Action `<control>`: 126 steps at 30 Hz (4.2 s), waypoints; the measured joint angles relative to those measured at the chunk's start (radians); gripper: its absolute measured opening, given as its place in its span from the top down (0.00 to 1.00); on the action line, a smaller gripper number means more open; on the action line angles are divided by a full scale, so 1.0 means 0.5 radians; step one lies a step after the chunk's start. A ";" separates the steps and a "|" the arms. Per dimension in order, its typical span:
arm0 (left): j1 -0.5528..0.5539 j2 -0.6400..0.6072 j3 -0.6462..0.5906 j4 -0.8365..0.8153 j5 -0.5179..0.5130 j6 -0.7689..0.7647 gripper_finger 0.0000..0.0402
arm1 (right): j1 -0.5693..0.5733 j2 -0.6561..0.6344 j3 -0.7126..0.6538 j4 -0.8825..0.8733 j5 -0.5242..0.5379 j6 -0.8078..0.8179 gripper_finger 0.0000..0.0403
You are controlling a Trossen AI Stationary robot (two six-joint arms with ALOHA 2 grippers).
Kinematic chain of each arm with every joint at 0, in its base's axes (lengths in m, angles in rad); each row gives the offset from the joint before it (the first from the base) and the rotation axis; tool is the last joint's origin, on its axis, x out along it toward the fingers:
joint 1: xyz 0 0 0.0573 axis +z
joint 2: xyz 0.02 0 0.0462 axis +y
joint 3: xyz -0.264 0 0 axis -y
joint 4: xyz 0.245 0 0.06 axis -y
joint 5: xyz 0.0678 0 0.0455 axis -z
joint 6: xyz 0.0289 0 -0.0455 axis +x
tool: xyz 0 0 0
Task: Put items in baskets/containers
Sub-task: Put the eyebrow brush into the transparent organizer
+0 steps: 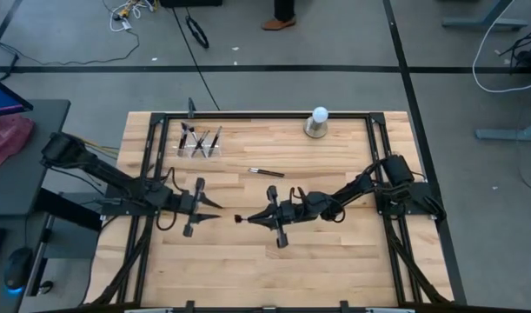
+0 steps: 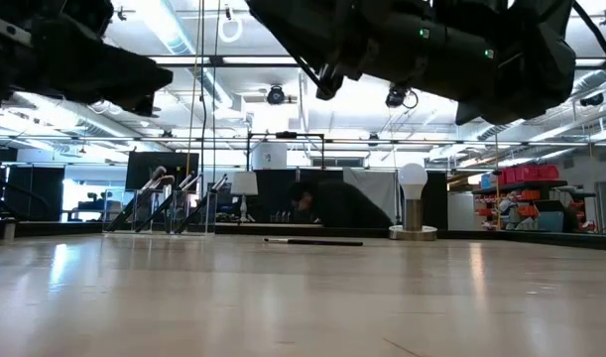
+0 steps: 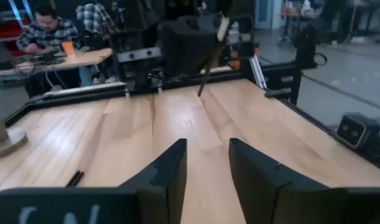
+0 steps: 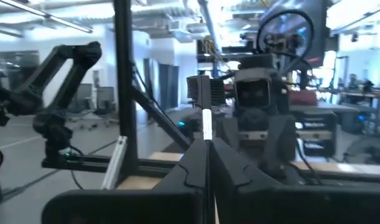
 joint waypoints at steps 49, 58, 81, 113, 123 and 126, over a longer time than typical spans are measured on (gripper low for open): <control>0.011 0.737 0.712 0.225 0.624 0.727 0.87 | 0.002 -0.001 0.011 -0.142 -0.287 0.060 0.98; 0.011 0.736 0.712 0.202 0.613 0.680 0.95 | 0.001 -0.001 0.011 -0.188 -0.283 0.136 0.94; 0.223 0.133 1.659 -2.878 -0.800 -0.298 0.95 | 0.005 -0.562 -0.208 -1.327 0.427 0.389 0.68; 2.387 0.128 1.495 -3.096 -0.092 -0.032 0.94 | 0.013 -0.448 -0.210 -1.128 0.425 0.333 0.73; 2.445 0.132 1.421 -3.081 -0.078 -0.047 0.90 | 0.013 -0.448 -0.210 -1.127 0.425 0.334 0.73; 2.444 0.132 1.421 -3.066 -0.080 -0.049 0.84 | 0.013 -0.448 -0.210 -1.126 0.425 0.335 0.73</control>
